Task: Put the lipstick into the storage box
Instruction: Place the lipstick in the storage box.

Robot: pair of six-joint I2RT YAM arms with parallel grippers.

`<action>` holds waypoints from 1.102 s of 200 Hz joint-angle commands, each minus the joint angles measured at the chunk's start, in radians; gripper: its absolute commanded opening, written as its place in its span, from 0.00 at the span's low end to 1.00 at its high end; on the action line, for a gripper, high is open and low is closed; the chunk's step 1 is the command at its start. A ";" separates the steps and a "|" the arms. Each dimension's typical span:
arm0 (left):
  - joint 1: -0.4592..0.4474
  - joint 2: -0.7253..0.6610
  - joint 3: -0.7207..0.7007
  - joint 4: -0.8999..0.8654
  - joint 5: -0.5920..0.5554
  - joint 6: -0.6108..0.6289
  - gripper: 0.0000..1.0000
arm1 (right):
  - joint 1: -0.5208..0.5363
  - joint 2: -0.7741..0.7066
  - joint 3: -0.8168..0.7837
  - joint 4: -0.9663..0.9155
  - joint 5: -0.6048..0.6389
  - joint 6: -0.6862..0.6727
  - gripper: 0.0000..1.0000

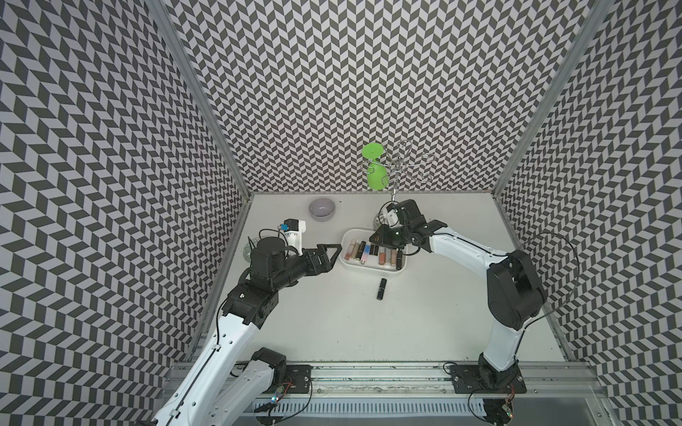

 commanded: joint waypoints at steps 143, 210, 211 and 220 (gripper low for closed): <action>0.006 -0.085 -0.054 -0.031 -0.021 0.067 0.99 | -0.008 0.222 0.099 0.050 0.124 0.010 0.17; 0.006 -0.085 -0.055 -0.048 -0.024 0.069 0.99 | -0.009 0.265 0.112 0.069 0.094 0.025 0.27; 0.005 -0.085 -0.056 -0.048 -0.025 0.069 0.99 | -0.009 0.265 0.112 0.069 0.093 0.026 0.27; 0.005 -0.085 -0.056 -0.050 -0.025 0.069 0.99 | -0.009 0.267 0.112 0.072 0.090 0.027 0.28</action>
